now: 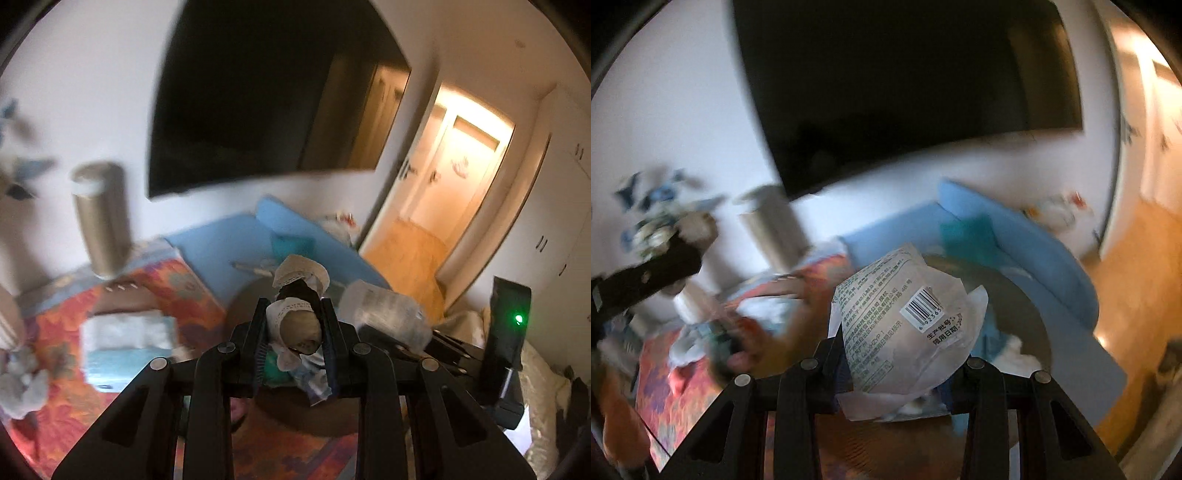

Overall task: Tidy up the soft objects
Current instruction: 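Carry roll and clear bag to the round table and release both, then move both open grippers back over the flowered quilt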

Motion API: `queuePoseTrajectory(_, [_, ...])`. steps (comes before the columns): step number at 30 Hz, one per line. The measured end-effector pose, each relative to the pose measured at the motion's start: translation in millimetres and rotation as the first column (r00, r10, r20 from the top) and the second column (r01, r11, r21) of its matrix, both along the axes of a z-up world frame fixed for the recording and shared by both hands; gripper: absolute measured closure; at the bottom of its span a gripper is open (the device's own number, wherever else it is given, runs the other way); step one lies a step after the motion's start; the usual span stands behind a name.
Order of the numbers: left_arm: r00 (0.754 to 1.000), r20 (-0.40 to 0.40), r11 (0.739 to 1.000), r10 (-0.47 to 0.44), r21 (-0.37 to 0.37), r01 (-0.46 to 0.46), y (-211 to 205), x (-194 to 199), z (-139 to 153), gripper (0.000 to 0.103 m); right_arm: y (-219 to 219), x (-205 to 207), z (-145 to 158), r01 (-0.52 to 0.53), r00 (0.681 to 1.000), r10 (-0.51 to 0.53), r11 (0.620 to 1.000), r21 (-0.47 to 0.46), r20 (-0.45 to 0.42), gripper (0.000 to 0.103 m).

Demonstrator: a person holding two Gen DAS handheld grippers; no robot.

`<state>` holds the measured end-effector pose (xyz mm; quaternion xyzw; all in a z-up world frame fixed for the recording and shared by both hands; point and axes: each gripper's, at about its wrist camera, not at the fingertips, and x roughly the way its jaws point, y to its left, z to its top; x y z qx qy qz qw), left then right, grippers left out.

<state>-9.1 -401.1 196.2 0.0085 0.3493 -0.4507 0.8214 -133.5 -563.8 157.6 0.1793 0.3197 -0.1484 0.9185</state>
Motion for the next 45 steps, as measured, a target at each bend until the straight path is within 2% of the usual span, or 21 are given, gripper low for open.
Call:
queuePoseTrajectory(3, [0.999, -0.04, 0.999, -0.015, 0.046, 0.017, -29.0, 11.8, -12.3, 0.079, -21.5, 10.4, -11.8, 0.025, 1.0, -0.024, 0.998, 0.05, -0.017, 0.066])
queuePoseTrajectory(4, [0.999, -0.044, 0.998, -0.025, 0.056, 0.028, -38.2, 13.7, -15.6, 0.079, -26.5, 12.8, -14.0, 0.034, 0.999, -0.033, 0.998, 0.056, -0.023, 0.061])
queuePoseTrajectory(5, [0.999, -0.043, 0.998, -0.032, 0.059, 0.034, -42.7, 13.9, -17.5, 0.071, -32.9, 14.2, -16.8, 0.039, 0.999, -0.037, 0.997, 0.069, -0.029, 0.054])
queuePoseTrajectory(6, [0.999, -0.035, 0.997, -0.029, 0.072, 0.031, -45.6, 13.5, -18.9, 0.05, -39.2, 15.1, -21.3, 0.046, 0.998, -0.043, 0.995, 0.089, -0.037, 0.042])
queuePoseTrajectory(7, [1.0, -0.022, 0.995, -0.012, 0.097, 0.014, -49.4, 13.3, -20.4, 0.036, -39.5, 15.6, -23.5, 0.054, 0.998, -0.051, 0.994, 0.094, -0.036, 0.04])
queuePoseTrajectory(8, [1.0, -0.01, 0.995, 0.003, 0.102, -0.002, -50.9, 11.9, -20.6, 0.015, -42.5, 13.8, -26.2, 0.063, 0.997, -0.059, 0.993, 0.096, -0.038, 0.04])
queuePoseTrajectory(10, [1.0, 0.018, 0.998, 0.003, 0.069, -0.005, -43.8, 8.3, -17.8, 0.014, -44.2, 7.9, -32.0, 0.065, 0.997, -0.06, 0.993, 0.097, -0.054, 0.04])
queuePoseTrajectory(13, [1.0, -0.011, 0.999, -0.025, 0.036, 0.026, -33.2, 5.5, -14.6, 0.014, -46.7, -5.7, -39.2, 0.074, 0.996, -0.068, 0.99, 0.119, -0.06, 0.04])
queuePoseTrajectory(16, [0.999, -0.031, 1.0, -0.019, -0.011, 0.019, -13.9, 1.7, -12.1, 0.014, -44.2, -18.6, -41.9, 0.071, 0.997, -0.066, 0.986, 0.15, -0.037, 0.04])
queuePoseTrajectory(18, [1.0, -0.029, 1.0, -0.004, -0.013, 0.003, -0.3, -3.3, -9.1, 0.014, -36.1, -25.0, -41.6, 0.058, 0.998, -0.053, 0.986, 0.155, -0.033, 0.04])
queuePoseTrajectory(22, [0.998, 0.006, 0.997, 0.056, -0.048, -0.055, 55.9, -20.1, -6.9, 0.014, -11.0, -32.7, -35.5, 0.006, 1.0, -0.003, 0.992, 0.124, -0.027, 0.04])
queuePoseTrajectory(24, [0.992, 0.03, 0.991, 0.12, -0.064, -0.118, 92.7, -29.7, -10.5, 0.014, 6.1, -37.5, -28.9, -0.042, 0.999, 0.043, 0.993, 0.109, -0.007, 0.04])
queuePoseTrajectory(27, [0.964, 0.05, 0.965, 0.262, -0.044, -0.26, 160.2, -38.6, -20.9, 0.014, 33.6, -39.3, -18.7, -0.111, 0.994, 0.11, 0.991, 0.078, 0.012, 0.04])
queuePoseTrajectory(29, [0.953, 0.06, 0.955, 0.297, -0.029, -0.296, 197.4, -44.6, -25.5, 0.014, 54.2, -37.7, -12.5, -0.159, 0.987, 0.158, 0.985, 0.06, 0.023, 0.039])
queuePoseTrajectory(31, [0.929, 0.092, 0.934, 0.358, -0.011, -0.358, 238.9, -54.8, -29.3, 0.014, 81.0, -37.4, -6.3, -0.224, 0.974, 0.223, 0.974, 0.041, 0.041, 0.032])
queuePoseTrajectory(33, [0.896, 0.105, 0.901, 0.431, 0.001, -0.434, 279.0, -60.9, -33.3, 0.014, 113.4, -39.4, 0.1, -0.321, 0.943, 0.318, 0.947, 0.024, 0.095, 0.021])
queuePoseTrajectory(36, [0.858, 0.074, 0.861, 0.508, -0.024, -0.508, 328.4, -62.7, -38.1, 0.014, 166.5, -37.5, 7.2, -0.439, 0.889, 0.44, 0.898, -0.037, 0.13, 0.019])
queuePoseTrajectory(38, [0.826, 0.051, 0.828, 0.561, -0.03, -0.56, 358.7, -58.0, -45.2, 0.014, 196.5, -33.7, 7.9, -0.492, 0.86, 0.498, 0.867, -0.08, 0.113, 0.019])
queuePoseTrajectory(39, [0.801, 0.06, 0.802, 0.596, -0.006, -0.597, 369.3, -54.7, -53.0, 0.014, 216.1, -29.6, 6.5, -0.518, 0.845, 0.527, 0.849, -0.106, 0.091, 0.018])
queuePoseTrajectory(41, [0.764, 0.066, 0.763, 0.641, 0.046, -0.645, 378.6, -48.0, -72.5, 0.014, 247.3, -20.2, -1.2, -0.542, 0.832, 0.552, 0.828, -0.142, 0.042, 0.014])
queuePoseTrajectory(45, [0.731, 0.001, 0.726, 0.682, 0.114, -0.678, 396.5, -28.7, -122.9, 0.014, 301.6, 11.2, -41.7, -0.613, 0.79, 0.608, 0.778, -0.136, -0.082, 0.013])
